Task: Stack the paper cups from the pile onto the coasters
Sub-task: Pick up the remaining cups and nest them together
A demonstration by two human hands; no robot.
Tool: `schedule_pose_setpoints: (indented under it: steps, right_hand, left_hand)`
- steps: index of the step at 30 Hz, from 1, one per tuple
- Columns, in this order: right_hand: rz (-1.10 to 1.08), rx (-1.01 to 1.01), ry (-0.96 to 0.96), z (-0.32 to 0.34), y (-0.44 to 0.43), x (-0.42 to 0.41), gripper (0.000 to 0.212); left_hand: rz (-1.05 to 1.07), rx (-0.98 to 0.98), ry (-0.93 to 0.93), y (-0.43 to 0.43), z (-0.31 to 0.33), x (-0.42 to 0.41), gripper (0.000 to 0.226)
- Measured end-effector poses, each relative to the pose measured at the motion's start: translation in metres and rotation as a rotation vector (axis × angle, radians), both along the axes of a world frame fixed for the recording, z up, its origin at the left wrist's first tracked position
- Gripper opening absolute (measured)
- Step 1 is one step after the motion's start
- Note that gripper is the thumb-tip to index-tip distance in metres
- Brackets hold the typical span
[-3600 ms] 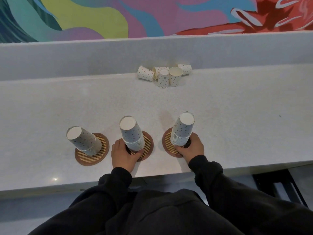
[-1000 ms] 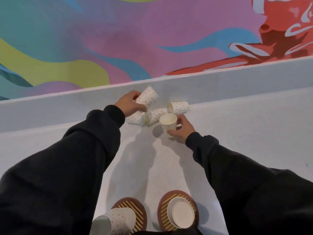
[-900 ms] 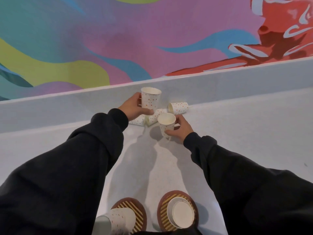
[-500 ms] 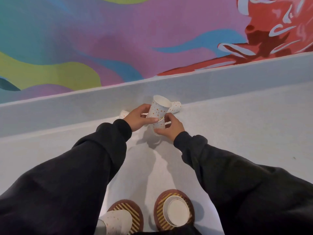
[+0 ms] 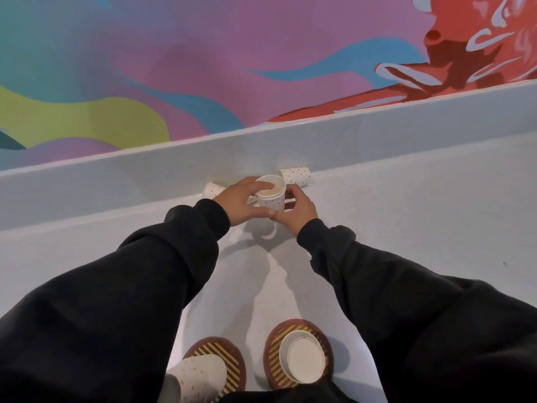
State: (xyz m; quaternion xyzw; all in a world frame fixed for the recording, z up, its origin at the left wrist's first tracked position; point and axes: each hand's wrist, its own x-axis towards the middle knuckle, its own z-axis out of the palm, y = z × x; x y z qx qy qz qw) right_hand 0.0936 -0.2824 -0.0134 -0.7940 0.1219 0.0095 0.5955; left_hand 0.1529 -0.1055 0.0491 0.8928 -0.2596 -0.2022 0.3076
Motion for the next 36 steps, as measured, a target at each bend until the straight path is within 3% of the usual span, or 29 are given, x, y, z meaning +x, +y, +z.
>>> schedule_pose_setpoints:
  steps: [3, 7, 10, 12, 15, 18, 24, 26, 31, 36]
  right_hand:
    - [-0.021, 0.022, 0.008, -0.004, -0.003, 0.001, 0.059]
    - [-0.053, 0.01, 0.035, -0.01, -0.009, 0.002, 0.06]
    - [-0.072, -0.014, 0.07, -0.017, -0.015, 0.003, 0.058]
    - [-0.089, -0.034, 0.089, -0.022, -0.018, 0.002, 0.061]
    - [-0.114, -0.058, 0.111, -0.029, -0.023, 0.001, 0.062]
    - [-0.128, -0.055, 0.131, -0.034, -0.026, 0.001, 0.062]
    - [-0.118, -0.089, 0.145, -0.038, -0.029, 0.0, 0.062]
    - [-0.118, -0.107, 0.151, -0.04, -0.03, 0.001, 0.063]
    - [-0.111, -0.144, 0.164, -0.043, -0.035, 0.001, 0.065]
    - [-0.049, -0.24, 0.129, -0.04, -0.032, 0.0, 0.063]
  left_hand:
    - [-0.034, 0.05, 0.082, 0.002, -0.01, 0.001, 0.086]
    - [0.123, -0.139, 0.086, 0.006, -0.011, 0.01, 0.07]
    - [0.262, -0.005, -0.101, 0.011, -0.021, 0.022, 0.055]
    - [0.273, 0.123, -0.123, 0.012, -0.031, 0.025, 0.053]
    - [0.315, 0.243, -0.038, 0.008, -0.045, 0.021, 0.053]
    - [0.406, 0.228, 0.051, 0.005, -0.054, 0.02, 0.055]
    - [0.492, -0.079, 0.396, 0.005, -0.048, 0.017, 0.065]
    - [0.528, -0.135, 0.31, 0.008, -0.05, 0.017, 0.058]
    - [0.66, -0.334, 0.037, 0.017, -0.025, 0.018, 0.015]
    - [0.642, -0.379, -0.076, 0.02, -0.001, 0.02, 0.017]
